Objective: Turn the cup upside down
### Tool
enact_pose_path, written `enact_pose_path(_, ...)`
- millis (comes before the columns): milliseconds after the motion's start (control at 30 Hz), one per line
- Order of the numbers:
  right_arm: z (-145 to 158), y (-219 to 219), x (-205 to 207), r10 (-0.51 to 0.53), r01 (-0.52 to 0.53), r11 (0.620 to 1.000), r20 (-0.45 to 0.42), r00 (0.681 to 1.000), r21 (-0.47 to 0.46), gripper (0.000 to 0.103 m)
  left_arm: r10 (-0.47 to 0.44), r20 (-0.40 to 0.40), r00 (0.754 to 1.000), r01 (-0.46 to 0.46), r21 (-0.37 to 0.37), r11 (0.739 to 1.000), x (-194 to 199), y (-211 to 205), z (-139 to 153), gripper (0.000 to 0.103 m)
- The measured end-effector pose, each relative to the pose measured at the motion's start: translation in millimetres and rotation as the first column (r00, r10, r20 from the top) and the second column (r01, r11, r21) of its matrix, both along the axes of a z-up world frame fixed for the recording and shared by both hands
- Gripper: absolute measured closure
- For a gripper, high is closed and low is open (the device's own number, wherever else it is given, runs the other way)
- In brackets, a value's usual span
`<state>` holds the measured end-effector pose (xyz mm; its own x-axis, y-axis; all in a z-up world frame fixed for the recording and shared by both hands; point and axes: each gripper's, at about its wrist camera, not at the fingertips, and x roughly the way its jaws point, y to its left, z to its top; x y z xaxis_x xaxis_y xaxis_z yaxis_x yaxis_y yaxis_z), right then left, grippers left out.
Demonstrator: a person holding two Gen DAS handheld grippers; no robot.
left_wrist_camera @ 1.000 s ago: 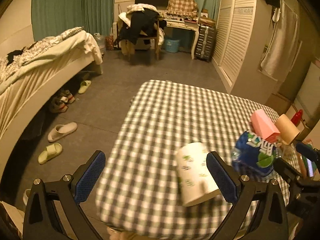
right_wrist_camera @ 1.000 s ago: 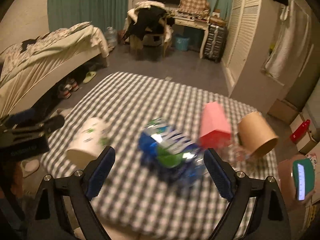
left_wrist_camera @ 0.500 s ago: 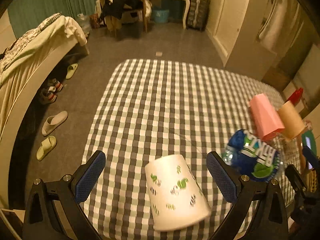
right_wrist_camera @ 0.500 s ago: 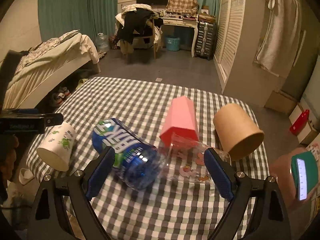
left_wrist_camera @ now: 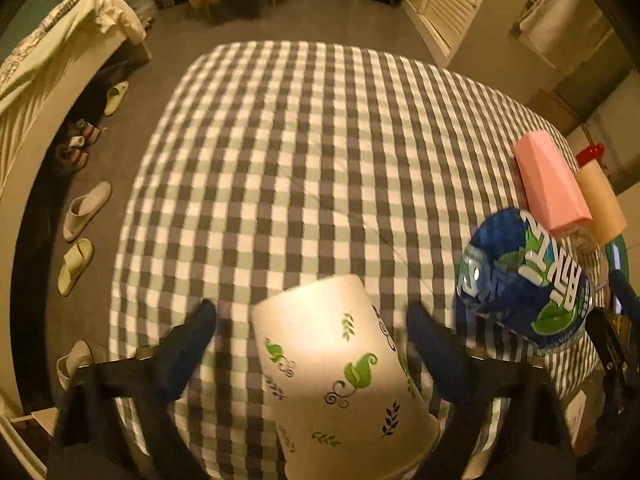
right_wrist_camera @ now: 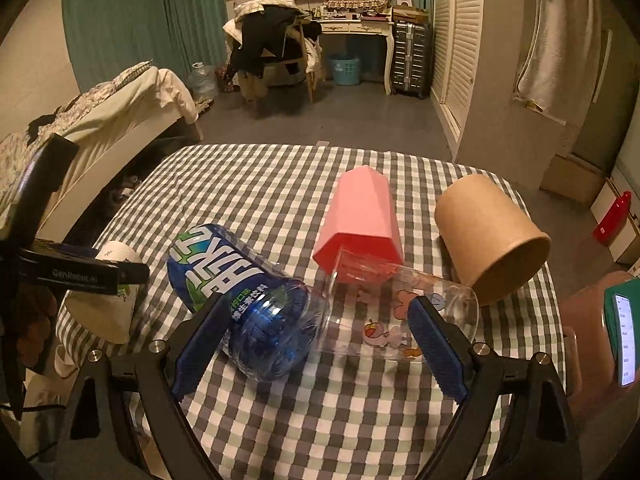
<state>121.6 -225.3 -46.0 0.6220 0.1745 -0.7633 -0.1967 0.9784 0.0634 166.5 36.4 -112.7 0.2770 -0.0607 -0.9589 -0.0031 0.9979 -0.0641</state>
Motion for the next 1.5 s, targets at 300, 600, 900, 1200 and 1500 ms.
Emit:
enact_pose_path(300,4,6,-12,-0.01,0.011,1.0,0.012,1.0,-0.015,0.013,-0.046,0.056,0.997,0.049,-0.051,0.998,-16,0,14,0.039)
enact_pose_path(600,6,15,-26,-0.01,0.011,0.999,0.014,1.0,-0.041,0.013,-0.035,0.308,0.951,0.032,0.016,0.999,-17,-3,46,0.039)
enact_pose_path(900,7,25,-33,-0.015,0.017,0.997,0.025,1.0,-0.07,0.013,-0.013,0.552,0.834,-0.032,0.071,0.997,-9,-1,41,0.039)
enact_pose_path(1200,6,28,-27,-0.034,0.036,0.996,0.026,0.999,-0.085,0.013,-0.024,0.618,0.786,-0.035,0.083,0.996,-35,0,23,0.04)
enact_pose_path(1500,5,38,-20,-0.033,0.035,0.995,0.018,0.999,-0.098,0.013,-0.062,0.594,0.802,0.028,0.066,0.997,-66,-6,20,0.042)
